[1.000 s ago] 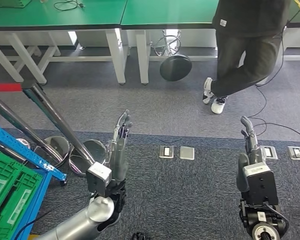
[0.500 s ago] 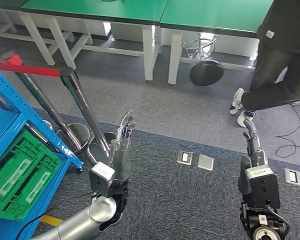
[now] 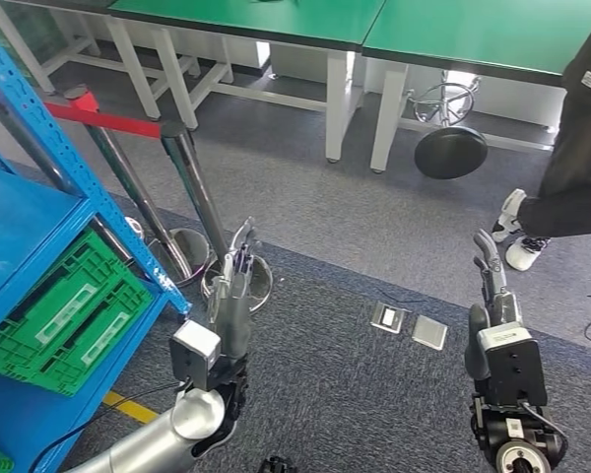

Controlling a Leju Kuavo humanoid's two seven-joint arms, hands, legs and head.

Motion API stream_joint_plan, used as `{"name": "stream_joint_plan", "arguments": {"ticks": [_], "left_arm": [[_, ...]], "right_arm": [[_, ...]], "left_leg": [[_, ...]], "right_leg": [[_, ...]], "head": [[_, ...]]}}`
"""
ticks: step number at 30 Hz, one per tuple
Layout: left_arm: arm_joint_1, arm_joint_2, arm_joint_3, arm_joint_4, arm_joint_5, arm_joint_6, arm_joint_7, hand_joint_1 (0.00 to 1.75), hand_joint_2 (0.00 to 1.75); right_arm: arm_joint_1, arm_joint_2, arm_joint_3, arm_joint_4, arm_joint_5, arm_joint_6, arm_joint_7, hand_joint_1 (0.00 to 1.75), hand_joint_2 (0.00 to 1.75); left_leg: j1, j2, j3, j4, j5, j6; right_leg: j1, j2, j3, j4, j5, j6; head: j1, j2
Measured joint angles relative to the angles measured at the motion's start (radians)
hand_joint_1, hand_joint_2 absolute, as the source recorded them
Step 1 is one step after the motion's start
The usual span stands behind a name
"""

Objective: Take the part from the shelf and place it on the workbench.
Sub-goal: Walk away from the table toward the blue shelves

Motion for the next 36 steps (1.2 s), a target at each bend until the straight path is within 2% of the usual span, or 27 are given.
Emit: {"name": "stream_joint_plan", "arguments": {"ticks": [1, 3, 4, 6, 8, 9, 10, 12, 13, 14, 15, 16, 17, 18, 20, 22, 24, 26, 27, 28, 29, 30, 31, 33, 34, 35, 36], "left_arm": [[-0.001, 0.000, 0.000, 0.000, 0.000, 0.000, -0.001, 0.00, 0.00], [-0.003, 0.000, 0.000, 0.000, 0.000, 0.000, -0.002, 0.00, 0.00], [-0.004, 0.000, 0.000, 0.000, 0.000, 0.000, -0.003, 0.00, 0.00], [-0.005, 0.000, 0.000, -0.001, 0.000, 0.000, -0.005, 0.00, 0.00], [-0.005, -0.001, 0.000, -0.002, 0.000, 0.000, -0.005, 0.00, 0.00], [-0.006, -0.001, 0.001, -0.002, 0.000, 0.000, -0.005, 0.00, 0.00], [-0.006, -0.002, 0.001, -0.003, 0.000, 0.000, -0.004, 0.00, 0.00], [-0.006, -0.003, 0.001, -0.003, -0.001, 0.000, -0.004, 0.00, 0.00], [-0.005, -0.003, 0.001, -0.003, -0.002, 0.000, -0.003, 0.00, 0.00], [-0.005, -0.003, 0.001, -0.003, -0.003, 0.000, -0.002, 0.00, 0.00], [-0.005, -0.003, 0.001, -0.003, -0.005, 0.000, 0.000, 0.00, 0.00], [-0.005, -0.003, 0.001, -0.003, -0.007, 0.000, 0.003, 0.00, 0.00], [-0.005, -0.003, 0.001, -0.003, -0.010, 0.000, 0.006, 0.00, 0.00], [-0.006, -0.003, 0.001, -0.004, -0.013, 0.000, 0.010, 0.00, 0.00], [-0.006, -0.003, 0.001, -0.005, -0.020, 0.000, 0.016, 0.00, 0.00], [-0.004, -0.002, 0.001, -0.007, -0.023, 0.000, 0.018, 0.00, 0.00], [-0.006, -0.001, 0.001, -0.008, -0.024, 0.000, 0.018, 0.00, 0.00], [-0.008, 0.000, 0.002, -0.009, -0.024, 0.000, 0.018, 0.00, 0.00], [-0.007, 0.000, 0.002, -0.009, -0.024, 0.000, 0.018, 0.00, 0.00], [-0.005, 0.000, 0.002, -0.009, -0.024, 0.000, 0.018, 0.00, 0.00], [-0.004, 0.001, 0.002, -0.009, -0.024, 0.000, 0.019, 0.00, 0.00], [-0.003, 0.002, 0.002, -0.009, -0.024, 0.000, 0.020, 0.00, 0.00], [-0.003, 0.002, 0.002, -0.009, -0.025, 0.000, 0.022, 0.00, 0.00], [-0.005, 0.003, 0.002, -0.010, -0.026, 0.000, 0.027, 0.00, 0.00], [-0.006, 0.004, 0.002, -0.011, -0.027, 0.000, 0.030, 0.00, 0.00], [-0.007, 0.004, 0.002, -0.013, -0.027, 0.000, 0.033, 0.00, 0.00], [-0.008, 0.005, 0.002, -0.014, -0.027, 0.000, 0.035, 0.00, 0.00]], "right_arm": [[0.000, 0.000, 0.000, 0.000, -0.001, 0.000, -0.002, 0.00, 0.00], [-0.001, 0.000, 0.000, 0.000, -0.002, 0.001, -0.006, 0.00, 0.00], [-0.001, 0.000, 0.000, 0.000, -0.002, 0.001, -0.007, 0.00, 0.00], [-0.002, 0.000, 0.000, 0.000, -0.002, 0.002, -0.008, 0.00, 0.00], [-0.003, 0.000, 0.000, -0.001, -0.002, 0.002, -0.009, 0.00, 0.00], [-0.003, 0.000, -0.001, -0.001, -0.002, 0.002, -0.009, 0.00, 0.00], [-0.002, 0.000, -0.001, -0.001, -0.002, 0.002, -0.010, 0.00, 0.00], [0.001, 0.000, -0.001, -0.001, -0.002, 0.002, -0.009, 0.00, 0.00], [0.002, 0.000, -0.001, -0.001, -0.002, 0.001, -0.008, 0.00, 0.00], [0.003, 0.000, -0.001, -0.001, -0.002, 0.001, -0.007, 0.00, 0.00], [0.003, 0.000, -0.001, -0.001, -0.002, 0.001, -0.006, 0.00, 0.00], [0.002, 0.000, -0.001, -0.001, -0.002, 0.001, -0.004, 0.00, 0.00], [0.002, 0.000, -0.001, -0.001, -0.001, 0.002, -0.003, 0.00, 0.00], [0.002, 0.000, -0.001, -0.002, 0.000, 0.003, -0.001, 0.00, 0.00], [0.002, 0.000, -0.001, -0.002, 0.001, 0.008, 0.002, 0.00, 0.00], [0.001, 0.000, -0.001, -0.003, 0.002, 0.011, 0.003, 0.00, 0.00], [0.000, 0.000, -0.002, -0.004, 0.002, 0.012, 0.003, 0.00, 0.00], [0.000, 0.000, -0.002, -0.006, 0.002, 0.012, 0.003, 0.00, 0.00], [0.001, 0.000, -0.002, -0.007, 0.002, 0.012, 0.003, 0.00, 0.00], [0.001, 0.000, -0.002, -0.007, 0.002, 0.012, 0.003, 0.00, 0.00], [0.001, 0.000, -0.002, -0.007, 0.002, 0.012, 0.003, 0.00, 0.00], [0.001, 0.000, -0.002, -0.007, 0.002, 0.012, 0.004, 0.00, 0.00], [0.001, 0.000, -0.002, -0.007, 0.002, 0.012, 0.004, 0.00, 0.00], [0.000, 0.000, -0.002, -0.007, 0.003, 0.012, 0.004, 0.00, 0.00], [0.000, 0.000, -0.002, -0.007, 0.003, 0.012, 0.003, 0.00, 0.00], [0.000, 0.000, -0.002, -0.008, 0.004, 0.012, 0.003, 0.00, 0.00], [-0.001, 0.000, -0.002, -0.008, 0.005, 0.012, 0.003, 0.00, 0.00]], "left_leg": [[0.000, 0.016, 0.044, -0.079, 0.034, 0.002], [-0.007, 0.047, 0.113, -0.207, 0.075, 0.011], [-0.010, 0.055, 0.127, -0.234, 0.079, 0.016], [-0.014, 0.039, 0.127, -0.241, 0.078, 0.027], [-0.011, 0.021, 0.133, -0.249, 0.080, 0.038], [-0.008, 0.014, 0.137, -0.252, 0.082, 0.044], [-0.006, 0.006, 0.139, -0.254, 0.082, 0.048], [-0.007, -0.013, 0.141, -0.254, 0.081, 0.054], [-0.008, -0.024, 0.142, -0.253, 0.081, 0.054], [-0.008, -0.036, 0.144, -0.253, 0.080, 0.054], [-0.008, -0.049, 0.147, -0.252, 0.079, 0.053], [-0.007, -0.061, 0.150, -0.251, 0.077, 0.052], [-0.008, -0.072, 0.152, -0.249, 0.075, 0.049], [-0.008, -0.083, 0.150, -0.246, 0.074, 0.045], [-0.006, -0.100, 0.139, -0.243, 0.077, 0.034], [-0.003, -0.110, 0.130, -0.243, 0.081, 0.021], [-0.006, -0.074, 0.111, -0.201, 0.055, 0.011], [-0.006, -0.024, 0.049, -0.076, -0.008, 0.001], [-0.004, -0.014, 0.011, -0.002, -0.037, -0.002], [-0.001, -0.010, -0.017, 0.051, -0.051, -0.005], [0.001, -0.007, -0.027, 0.065, -0.046, -0.007], [0.002, -0.004, -0.013, 0.036, -0.023, -0.008], [0.003, 0.006, 0.020, -0.029, 0.011, -0.008], [0.000, 0.045, 0.100, -0.178, 0.066, -0.002], [-0.003, 0.057, 0.124, -0.222, 0.078, 0.004], [-0.006, 0.062, 0.133, -0.242, 0.079, 0.010], [-0.009, 0.052, 0.132, -0.245, 0.078, 0.017]], "right_leg": [[0.001, -0.009, 0.002, 0.000, -0.002, 0.002], [0.006, -0.023, 0.005, 0.001, -0.007, 0.008], [0.008, -0.029, 0.007, 0.001, -0.009, 0.013], [0.009, -0.043, 0.012, -0.001, -0.013, 0.023], [0.004, -0.029, 0.007, 0.018, -0.033, 0.033], [0.002, -0.011, -0.010, 0.056, -0.056, 0.037], [0.000, 0.012, -0.039, 0.118, -0.089, 0.039], [0.000, 0.037, -0.112, 0.268, -0.147, 0.043], [0.000, 0.040, -0.137, 0.314, -0.155, 0.044], [-0.001, 0.042, -0.144, 0.318, -0.141, 0.043], [-0.001, 0.044, -0.130, 0.279, -0.107, 0.042], [-0.002, 0.053, -0.101, 0.208, -0.063, 0.040], [-0.004, 0.074, -0.070, 0.135, -0.028, 0.036], [-0.006, 0.095, -0.040, 0.071, -0.006, 0.034], [-0.006, 0.121, -0.016, 0.018, 0.000, 0.028], [-0.006, 0.105, -0.012, 0.009, 0.002, 0.019], [-0.008, 0.082, -0.005, -0.001, 0.008, 0.008], [-0.007, 0.057, -0.003, -0.006, 0.009, 0.001], [-0.005, 0.045, -0.003, -0.006, 0.009, -0.001], [-0.004, 0.032, -0.004, -0.005, 0.008, -0.002], [-0.004, 0.021, -0.004, -0.005, 0.007, -0.002], [-0.003, 0.010, -0.003, -0.005, 0.006, -0.002], [-0.003, 0.000, -0.001, -0.005, 0.004, 0.000], [0.001, -0.014, 0.003, -0.005, -0.001, 0.006], [0.004, -0.020, 0.005, -0.004, -0.004, 0.010], [0.007, -0.026, 0.007, -0.004, -0.007, 0.015], [0.008, -0.033, 0.009, -0.004, -0.009, 0.020]], "head": [[-0.001, 0.000], [-0.003, 0.000], [-0.002, 0.000], [0.002, 0.000], [0.005, 0.000], [0.009, 0.000], [0.013, 0.000], [0.020, 0.000], [0.021, 0.000], [0.021, 0.000], [0.021, 0.000], [0.022, 0.000], [0.023, 0.000], [0.024, 0.000], [0.024, 0.000], [0.023, 0.000], [0.016, 0.000], [0.009, 0.000], [0.007, 0.000], [0.007, 0.000], [0.006, 0.000], [0.005, 0.000], [0.003, 0.000], [-0.001, 0.000], [-0.001, 0.000], [0.001, 0.000], [0.003, 0.000]]}}
